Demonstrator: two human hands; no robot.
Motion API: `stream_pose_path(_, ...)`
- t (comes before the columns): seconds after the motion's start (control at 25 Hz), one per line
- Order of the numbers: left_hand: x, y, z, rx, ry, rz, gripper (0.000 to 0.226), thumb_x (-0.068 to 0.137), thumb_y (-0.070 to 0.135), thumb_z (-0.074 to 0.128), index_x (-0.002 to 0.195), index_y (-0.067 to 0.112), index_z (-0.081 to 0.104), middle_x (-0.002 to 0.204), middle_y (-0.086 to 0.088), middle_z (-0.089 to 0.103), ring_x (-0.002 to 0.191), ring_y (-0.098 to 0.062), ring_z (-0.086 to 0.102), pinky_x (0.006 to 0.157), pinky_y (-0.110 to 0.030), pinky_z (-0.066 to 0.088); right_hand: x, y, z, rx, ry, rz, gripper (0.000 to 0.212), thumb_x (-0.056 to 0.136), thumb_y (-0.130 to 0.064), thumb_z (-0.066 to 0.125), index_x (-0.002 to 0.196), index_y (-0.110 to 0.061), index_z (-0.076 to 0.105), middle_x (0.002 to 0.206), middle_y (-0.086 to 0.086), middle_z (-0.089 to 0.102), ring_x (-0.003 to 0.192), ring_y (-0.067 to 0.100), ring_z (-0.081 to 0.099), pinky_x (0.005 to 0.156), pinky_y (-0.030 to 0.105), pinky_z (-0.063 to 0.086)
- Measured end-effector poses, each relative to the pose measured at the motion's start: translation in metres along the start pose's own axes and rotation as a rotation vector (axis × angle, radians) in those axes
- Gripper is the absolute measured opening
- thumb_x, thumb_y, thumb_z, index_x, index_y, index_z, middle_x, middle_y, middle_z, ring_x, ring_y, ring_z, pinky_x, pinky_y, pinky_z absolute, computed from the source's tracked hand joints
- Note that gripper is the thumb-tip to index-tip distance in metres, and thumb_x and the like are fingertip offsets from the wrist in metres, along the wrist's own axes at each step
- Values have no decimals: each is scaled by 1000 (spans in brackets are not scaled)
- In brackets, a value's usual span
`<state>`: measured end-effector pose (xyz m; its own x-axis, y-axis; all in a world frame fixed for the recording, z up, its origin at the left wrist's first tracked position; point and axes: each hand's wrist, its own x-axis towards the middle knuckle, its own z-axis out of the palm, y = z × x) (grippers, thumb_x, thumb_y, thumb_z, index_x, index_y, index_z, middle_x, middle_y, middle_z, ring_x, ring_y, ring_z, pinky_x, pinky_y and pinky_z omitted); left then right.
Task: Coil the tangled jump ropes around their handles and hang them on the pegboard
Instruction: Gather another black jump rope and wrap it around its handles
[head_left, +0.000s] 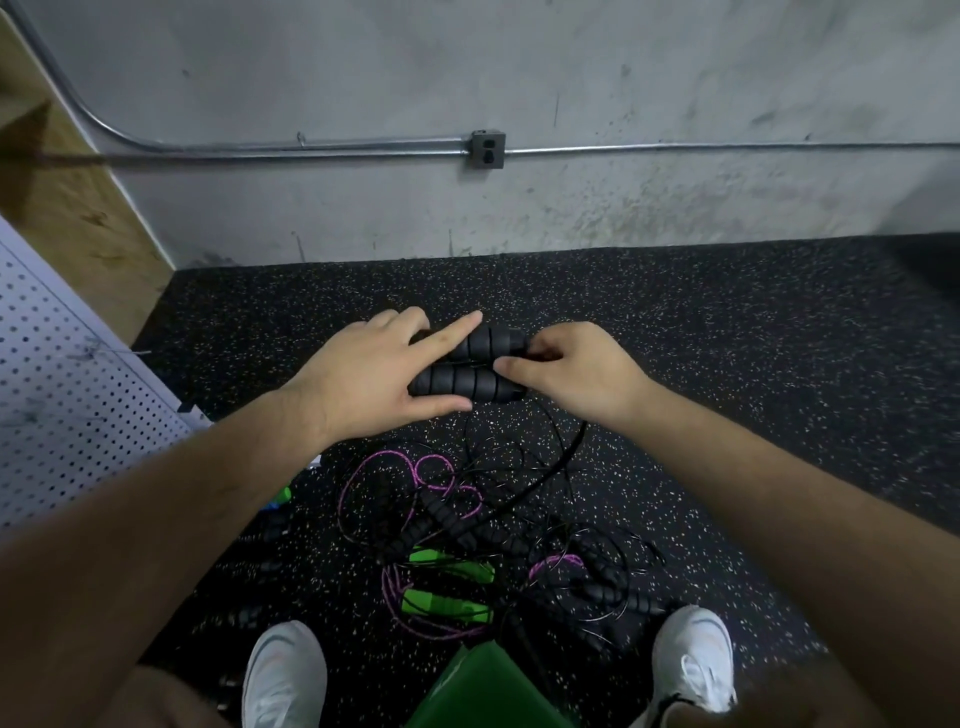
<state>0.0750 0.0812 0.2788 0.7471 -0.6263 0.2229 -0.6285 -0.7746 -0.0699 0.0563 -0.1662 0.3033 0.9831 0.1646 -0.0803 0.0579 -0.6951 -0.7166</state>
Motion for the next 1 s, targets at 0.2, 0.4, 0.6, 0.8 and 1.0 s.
stream_pose_path(0.2, 10, 2, 9, 49, -17, 6, 91, 81, 86, 12, 160, 40, 4, 119, -1, 50, 104, -19, 54, 84, -36, 52, -4, 0, 4, -223, 165, -76, 23, 89, -44, 69, 88, -21, 68, 82, -8, 67, 73, 12, 63, 64, 31, 52)
stream_pose_path(0.4, 11, -9, 11, 69, 39, 21, 88, 87, 85, 15, 159, 33, 19, 110, 4, 56, 94, -17, 56, 75, -35, 54, -8, -2, -9, -236, -7, -166, 19, 98, -34, 54, 99, -20, 67, 82, -6, 66, 70, 13, 62, 59, 29, 48)
stream_pose_path(0.6, 4, -9, 12, 19, -28, -12, 90, 82, 86, 26, 151, 29, 37, 115, 9, 59, 103, -16, 57, 85, -37, 53, -8, 8, -27, -275, -194, -160, 21, 103, -36, 51, 92, -23, 64, 75, -6, 63, 62, 13, 57, 56, 32, 50)
stream_pose_path(0.8, 2, 2, 7, -160, -89, 61, 79, 81, 87, 36, 141, 35, 46, 106, 17, 54, 98, -9, 52, 86, -37, 52, 2, 15, -31, -430, 103, -592, 18, 100, -30, 53, 100, -22, 70, 94, -12, 61, 83, 10, 59, 71, 36, 53)
stream_pose_path(1.0, -1, 35, -11, -412, 39, 113, 70, 84, 77, 52, 139, 34, 49, 105, 17, 55, 100, -8, 53, 88, -35, 51, 16, 38, -36, 128, -38, -332, 19, 95, -25, 64, 103, -11, 74, 96, -3, 72, 86, 6, 65, 78, 21, 51)
